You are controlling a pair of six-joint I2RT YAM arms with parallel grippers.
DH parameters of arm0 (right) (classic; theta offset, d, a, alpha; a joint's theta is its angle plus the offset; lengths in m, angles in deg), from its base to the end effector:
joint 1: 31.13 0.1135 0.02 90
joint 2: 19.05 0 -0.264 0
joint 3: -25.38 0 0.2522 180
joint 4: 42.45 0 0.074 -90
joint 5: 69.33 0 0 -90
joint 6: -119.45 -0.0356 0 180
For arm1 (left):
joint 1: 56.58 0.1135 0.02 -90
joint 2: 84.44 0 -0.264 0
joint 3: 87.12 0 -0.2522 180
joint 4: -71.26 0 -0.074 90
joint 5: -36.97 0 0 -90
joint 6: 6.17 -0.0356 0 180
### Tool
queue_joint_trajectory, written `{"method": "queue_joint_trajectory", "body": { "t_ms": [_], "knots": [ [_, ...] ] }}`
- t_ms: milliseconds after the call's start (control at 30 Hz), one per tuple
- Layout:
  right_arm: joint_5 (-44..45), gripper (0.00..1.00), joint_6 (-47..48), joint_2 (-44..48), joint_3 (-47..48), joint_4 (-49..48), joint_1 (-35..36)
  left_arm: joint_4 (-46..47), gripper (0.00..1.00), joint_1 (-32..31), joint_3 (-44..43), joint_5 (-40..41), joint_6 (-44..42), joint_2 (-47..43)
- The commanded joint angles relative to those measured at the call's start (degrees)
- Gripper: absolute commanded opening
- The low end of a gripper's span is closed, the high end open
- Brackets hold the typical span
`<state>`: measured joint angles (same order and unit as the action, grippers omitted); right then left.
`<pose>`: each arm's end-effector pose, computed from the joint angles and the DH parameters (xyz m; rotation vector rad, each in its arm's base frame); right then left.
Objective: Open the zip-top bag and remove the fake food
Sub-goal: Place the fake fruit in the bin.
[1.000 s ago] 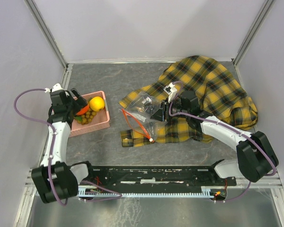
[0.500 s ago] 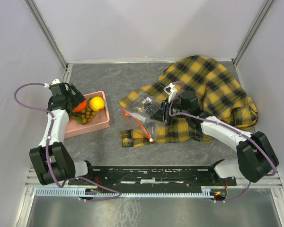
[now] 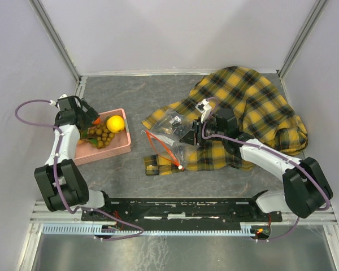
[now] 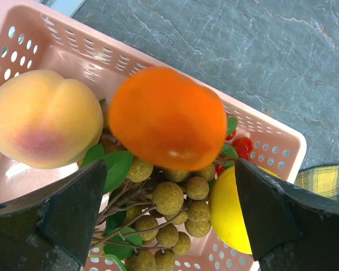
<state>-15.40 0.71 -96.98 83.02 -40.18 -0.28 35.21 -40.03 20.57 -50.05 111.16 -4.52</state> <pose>0.2436 0.1699 0.2448 -0.4875 2.0598 1.2704 0.2899 0.0881 0.2644 -0.8952 2.1530 -0.0334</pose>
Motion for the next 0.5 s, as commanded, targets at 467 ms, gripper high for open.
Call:
{"method": "queue_joint_trajectory", "body": {
  "t_ms": [467],
  "knots": [
    [-0.5,0.42,1.1,3.3,-0.2,-0.4,-0.1,3.2,0.99,0.2,1.4,-13.9,-1.5,-11.4]
  ]
}}
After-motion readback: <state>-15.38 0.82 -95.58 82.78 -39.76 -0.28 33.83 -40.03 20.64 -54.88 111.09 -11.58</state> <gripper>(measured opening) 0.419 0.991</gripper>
